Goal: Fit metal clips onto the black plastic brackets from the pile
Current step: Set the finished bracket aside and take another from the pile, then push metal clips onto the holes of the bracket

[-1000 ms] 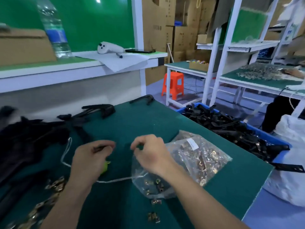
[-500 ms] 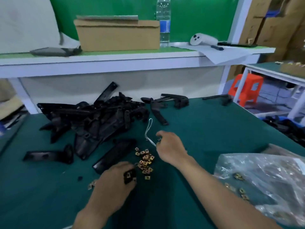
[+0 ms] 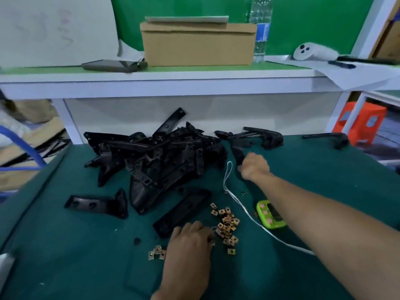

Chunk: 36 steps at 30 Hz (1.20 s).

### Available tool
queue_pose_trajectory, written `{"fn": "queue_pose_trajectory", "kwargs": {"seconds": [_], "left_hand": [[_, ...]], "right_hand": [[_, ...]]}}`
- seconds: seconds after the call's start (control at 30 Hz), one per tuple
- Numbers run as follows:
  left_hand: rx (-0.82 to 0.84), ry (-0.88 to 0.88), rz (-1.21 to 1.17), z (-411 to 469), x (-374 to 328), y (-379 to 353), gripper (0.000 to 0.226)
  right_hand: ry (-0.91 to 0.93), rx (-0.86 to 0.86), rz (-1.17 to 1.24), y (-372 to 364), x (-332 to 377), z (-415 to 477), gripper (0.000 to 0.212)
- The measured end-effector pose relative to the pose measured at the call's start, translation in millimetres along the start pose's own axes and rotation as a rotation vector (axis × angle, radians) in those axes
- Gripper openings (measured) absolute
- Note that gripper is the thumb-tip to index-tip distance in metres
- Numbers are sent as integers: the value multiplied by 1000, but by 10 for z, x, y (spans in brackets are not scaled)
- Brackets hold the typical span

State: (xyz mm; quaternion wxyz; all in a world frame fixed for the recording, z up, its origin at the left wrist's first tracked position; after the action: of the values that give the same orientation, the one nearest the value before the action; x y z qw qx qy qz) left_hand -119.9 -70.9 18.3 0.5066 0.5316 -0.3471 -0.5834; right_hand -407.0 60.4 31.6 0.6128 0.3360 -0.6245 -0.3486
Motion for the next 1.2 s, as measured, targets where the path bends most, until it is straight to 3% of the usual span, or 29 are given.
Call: {"fn": "queue_pose_trajectory", "kwargs": {"seconds": [0.13,0.2,0.3,0.37,0.5,0.57,0.67,0.77,0.83,0.87,0.9,1.0,1.07,1.2], "left_hand": [[-76,-25,3,-33,-27,-16,23],[-126,-3,-27,-41,-14,10,24],[-165,52,-129,-47,28,20,23],[-186,86,-168,-65,59,58,24],[-232,138,-334,-91,89,119,30],[-258,217,-428,-124,149,141,29],[-317,311,-508,-160,234,166,31],[-375,330,-559,-190,274,200,45],[-375,351,-618,-209,306,176,46],[-377,355,-636,-215,311,165,43],[-384,354,-642,-216,315,161,39],[-404,370,-682,-216,330,172,29],[-394,385,-711,-205,346,167,25],[-344,378,-698,-186,316,153,18]], "right_hand": [[9,125,-154,108,51,-10,30],[38,90,-138,344,49,-81,25],[68,-130,91,835,-35,-378,24],[96,-160,385,944,-100,-723,26],[-38,164,970,625,-377,-1538,44],[-97,258,1026,453,-538,-1816,40],[-109,263,1064,325,-717,-2038,28],[-17,325,1105,328,-714,-2122,35],[78,310,1147,403,-702,-2124,22],[154,249,1092,472,-711,-2114,12],[258,162,972,553,-720,-2111,16],[625,-51,465,691,-628,-2207,45],[740,-13,206,632,-550,-2248,52],[675,171,-138,472,-567,-2252,69]]}}
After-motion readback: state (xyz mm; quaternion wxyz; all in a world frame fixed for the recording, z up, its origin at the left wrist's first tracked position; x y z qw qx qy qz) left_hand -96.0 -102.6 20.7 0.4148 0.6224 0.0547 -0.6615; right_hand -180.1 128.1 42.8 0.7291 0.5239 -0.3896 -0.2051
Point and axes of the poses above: each hand's wrist, its own z-axis towards the middle knuckle, its own y-axis out of the back of the hand, x = y × z, the point moved 7 cm from there along z, towards the middle knuckle, and after that the axes turned 11 degrees about z, right-handed, at the moved point
